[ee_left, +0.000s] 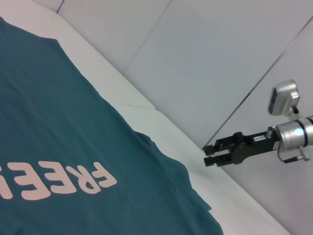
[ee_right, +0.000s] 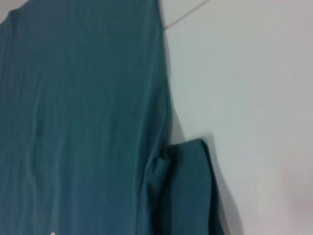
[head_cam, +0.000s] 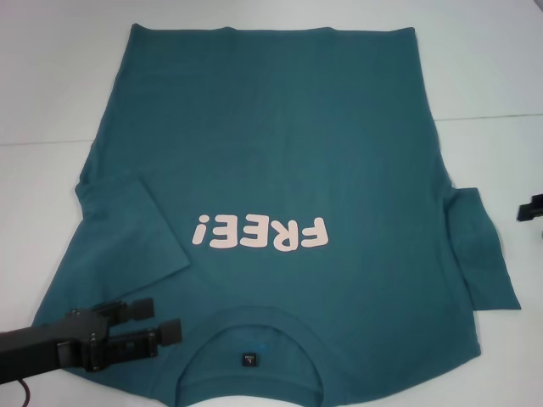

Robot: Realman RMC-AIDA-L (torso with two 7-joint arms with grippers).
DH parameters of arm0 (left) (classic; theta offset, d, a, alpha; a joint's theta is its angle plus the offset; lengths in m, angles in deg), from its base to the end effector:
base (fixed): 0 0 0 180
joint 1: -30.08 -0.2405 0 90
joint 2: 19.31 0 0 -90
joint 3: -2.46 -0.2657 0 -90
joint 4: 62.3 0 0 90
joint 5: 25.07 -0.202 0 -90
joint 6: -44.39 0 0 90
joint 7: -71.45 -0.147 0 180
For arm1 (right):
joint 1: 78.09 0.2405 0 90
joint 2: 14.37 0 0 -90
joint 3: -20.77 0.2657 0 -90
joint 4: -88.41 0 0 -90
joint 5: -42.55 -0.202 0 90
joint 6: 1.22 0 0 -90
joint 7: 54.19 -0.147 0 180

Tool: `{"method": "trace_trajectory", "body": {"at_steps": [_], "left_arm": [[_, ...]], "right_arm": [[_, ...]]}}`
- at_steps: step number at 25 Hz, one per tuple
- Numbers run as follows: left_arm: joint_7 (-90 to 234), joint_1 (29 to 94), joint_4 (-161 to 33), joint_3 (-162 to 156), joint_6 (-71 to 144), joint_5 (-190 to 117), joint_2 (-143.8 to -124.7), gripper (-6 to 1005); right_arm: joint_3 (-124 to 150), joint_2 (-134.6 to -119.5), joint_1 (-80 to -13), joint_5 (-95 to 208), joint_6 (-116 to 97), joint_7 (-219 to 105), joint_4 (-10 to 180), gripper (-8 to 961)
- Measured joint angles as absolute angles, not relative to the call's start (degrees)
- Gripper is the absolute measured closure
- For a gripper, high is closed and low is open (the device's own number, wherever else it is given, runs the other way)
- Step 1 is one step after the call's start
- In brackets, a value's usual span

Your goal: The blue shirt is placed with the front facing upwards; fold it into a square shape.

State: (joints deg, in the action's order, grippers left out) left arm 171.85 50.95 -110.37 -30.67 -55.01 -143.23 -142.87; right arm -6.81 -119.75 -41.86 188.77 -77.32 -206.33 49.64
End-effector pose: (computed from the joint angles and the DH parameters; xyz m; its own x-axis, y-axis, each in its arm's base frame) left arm -0.2855 0.2742 0.0020 0.5191 0.6524 0.5522 0.7426 -0.6641 0.0866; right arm 0.3542 0.3789 0.1138 -0.0658 -0.8490 -0.5244 -0.9679 0.1821 -0.1734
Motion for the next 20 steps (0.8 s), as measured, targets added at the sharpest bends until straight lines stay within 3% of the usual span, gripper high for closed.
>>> {"method": "trace_trajectory", "body": {"at_steps": [20], "left_arm": [[171.8,51.7,-110.3,-30.7,-54.3,-143.2,-142.97,50]], "right_arm": [[-8.6,-120.79,-38.0,188.7,-64.6,-206.2,60.1,359]]}}
